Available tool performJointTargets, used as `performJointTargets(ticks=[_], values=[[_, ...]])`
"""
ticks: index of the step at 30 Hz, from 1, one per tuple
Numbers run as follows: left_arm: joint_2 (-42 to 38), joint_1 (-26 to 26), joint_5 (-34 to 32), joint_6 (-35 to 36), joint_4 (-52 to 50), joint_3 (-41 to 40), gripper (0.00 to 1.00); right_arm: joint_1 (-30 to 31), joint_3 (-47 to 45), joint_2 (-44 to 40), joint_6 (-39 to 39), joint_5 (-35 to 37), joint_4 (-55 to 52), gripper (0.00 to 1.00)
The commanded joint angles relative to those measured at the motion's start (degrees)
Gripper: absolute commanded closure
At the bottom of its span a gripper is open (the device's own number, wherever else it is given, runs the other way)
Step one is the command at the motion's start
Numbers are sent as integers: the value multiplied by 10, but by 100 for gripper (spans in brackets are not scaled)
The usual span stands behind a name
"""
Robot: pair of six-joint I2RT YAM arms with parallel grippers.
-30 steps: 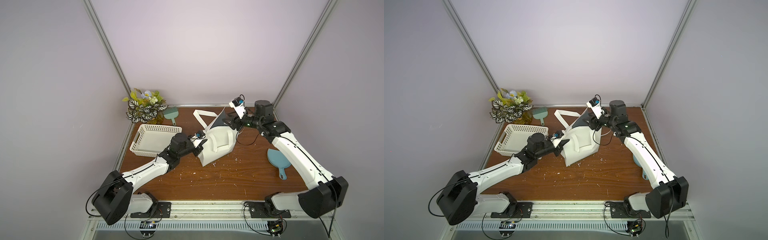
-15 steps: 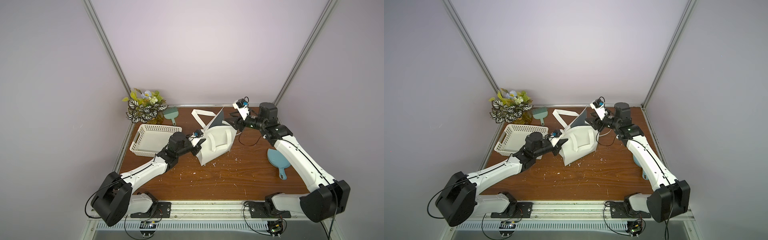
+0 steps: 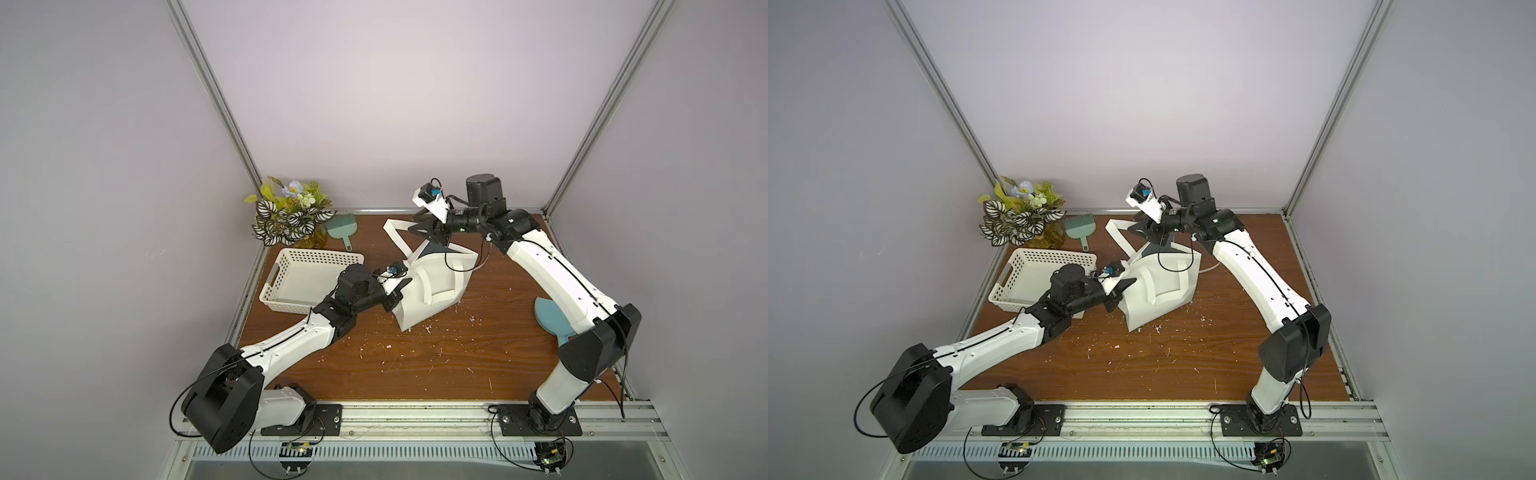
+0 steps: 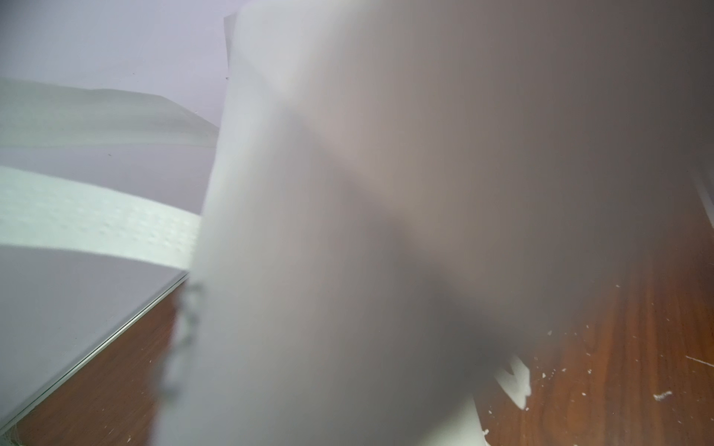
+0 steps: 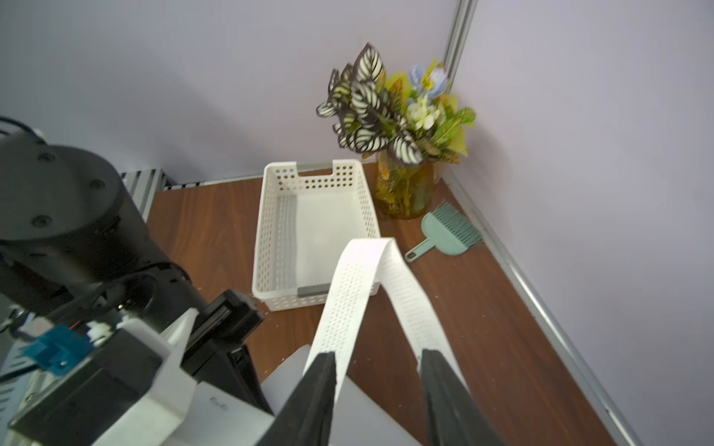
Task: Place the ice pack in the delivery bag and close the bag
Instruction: Seal the delivery bag at the center of the board.
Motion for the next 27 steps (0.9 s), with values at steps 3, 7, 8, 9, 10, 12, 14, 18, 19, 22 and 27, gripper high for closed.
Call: performJointTargets(ticks=[3,7,8,9,10,12,14,18,19,22,27], values=[[-21,8,-9,21,24,1,100,2,-28,-33,-56,-5,-60,58],[-20,8,-14,20,25,1,100,4,-64,-53,-71,-4,-77,58],[-21,8,-15,20,25,1,100,4,-72,-57,-72,-2,-77,58],[-21,8,-16,20,26,2,100,6,-82,-60,-75,-2,-77,57],[-21,9,-15,17,27,1,100,7,-87,-62,-79,-3,-80,57],[-22,9,-8,14,32,1,100,11,-94,-64,-87,0,-82,53],[-21,10,2,15,33,1,100,16,-96,-64,-95,8,-82,51],[-20,10,15,13,33,2,100,30,-88,-49,-114,20,-86,48],[-19,10,19,13,32,1,100,37,-84,-44,-121,29,-87,47],[-19,10,23,14,28,2,100,48,-73,-31,-136,37,-90,45],[-19,10,25,28,21,2,100,51,-55,-17,-156,26,-95,44]])
